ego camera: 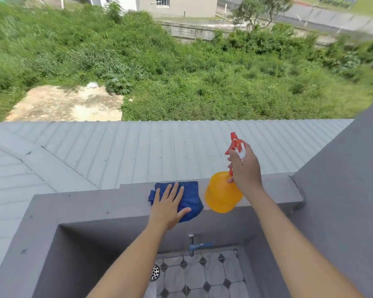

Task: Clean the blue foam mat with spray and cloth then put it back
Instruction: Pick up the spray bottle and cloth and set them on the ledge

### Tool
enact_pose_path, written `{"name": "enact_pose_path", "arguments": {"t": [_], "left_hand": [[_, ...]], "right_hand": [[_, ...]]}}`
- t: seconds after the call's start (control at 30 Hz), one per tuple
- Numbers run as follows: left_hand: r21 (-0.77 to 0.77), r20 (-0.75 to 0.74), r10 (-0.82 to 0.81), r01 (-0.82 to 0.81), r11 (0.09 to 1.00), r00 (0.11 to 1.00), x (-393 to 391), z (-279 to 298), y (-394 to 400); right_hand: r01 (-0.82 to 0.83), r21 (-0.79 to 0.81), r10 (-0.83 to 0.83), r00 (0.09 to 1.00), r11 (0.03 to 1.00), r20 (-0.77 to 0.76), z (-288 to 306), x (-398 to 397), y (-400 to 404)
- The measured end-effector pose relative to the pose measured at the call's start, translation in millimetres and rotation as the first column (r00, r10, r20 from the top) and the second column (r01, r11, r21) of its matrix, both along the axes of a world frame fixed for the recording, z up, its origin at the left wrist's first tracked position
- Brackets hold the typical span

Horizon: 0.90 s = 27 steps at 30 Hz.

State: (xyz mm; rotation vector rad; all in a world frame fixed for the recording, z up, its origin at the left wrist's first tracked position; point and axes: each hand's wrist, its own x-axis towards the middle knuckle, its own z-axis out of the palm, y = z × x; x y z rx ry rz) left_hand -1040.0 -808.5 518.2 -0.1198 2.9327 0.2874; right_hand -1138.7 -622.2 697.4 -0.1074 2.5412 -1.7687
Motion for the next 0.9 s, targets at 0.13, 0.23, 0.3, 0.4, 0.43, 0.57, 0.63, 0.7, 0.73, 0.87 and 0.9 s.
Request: {"name": "enact_pose_path", "arguments": {"t": [0.13,0.23,0.3,0.4,0.43,0.57,0.63,0.7,0.73,0.87,0.9], "left_hand": [[-0.039,-0.031,0.026,-0.027,0.999,0.999,-15.1,1.1,2.9],[-0.049,-0.054,0.021,-0.023,0.999,0.998,-18.2,-0.6,5.7],[-0.043,-0.052,0.02,-0.022,0.999,0.998,-14.6,0.5,8.8],[-0.015,-0.035,0.037,-0.037,0.999,0.999,-7.8,3.8,12.0],[-0.002,-0.032,0.044,-0.044,0.999,0.999,-5.0,3.8,12.5],[-0.005,-0.014,0.081,-0.081,0.997,0.997,6.9,2.1,14.3],[0.005,-0.027,0.088,-0.088,0.996,0.996,8.0,3.3,15.3],[-0.003,-0.06,0.078,-0.079,0.997,0.995,4.8,2.6,15.4],[-0.006,-0.06,0.073,-0.074,0.997,0.995,3.6,2.0,14.9],[-0.014,-0.049,0.034,-0.034,0.999,0.998,-0.1,2.2,8.5],[-0.005,-0.048,0.022,-0.022,1.0,0.999,-0.7,2.9,6.6]], "right_hand": [[0.023,-0.03,-0.023,1.0,0.999,-0.002,1.3,-8.0,0.1],[0.042,-0.037,-0.042,0.999,0.998,0.0,2.3,-13.8,0.3],[0.032,-0.023,-0.032,0.999,0.999,-0.001,2.5,-14.6,3.2],[0.019,0.017,-0.019,1.0,1.0,-0.004,5.0,-13.5,7.7],[0.024,0.027,-0.024,1.0,0.999,-0.009,6.0,-13.2,8.8],[0.02,0.033,-0.02,1.0,0.999,0.005,9.3,-7.7,12.4],[0.0,0.009,0.0,0.999,1.0,0.033,8.4,-5.2,14.0],[-0.003,0.016,0.002,0.999,1.0,0.047,10.2,-3.6,14.5],[0.001,0.027,-0.002,0.999,1.0,0.045,11.2,-2.6,14.7],[-0.018,0.132,0.012,0.999,0.991,0.045,14.5,2.1,19.0],[-0.04,0.157,0.032,0.998,0.987,0.055,16.2,4.2,21.4]]}}
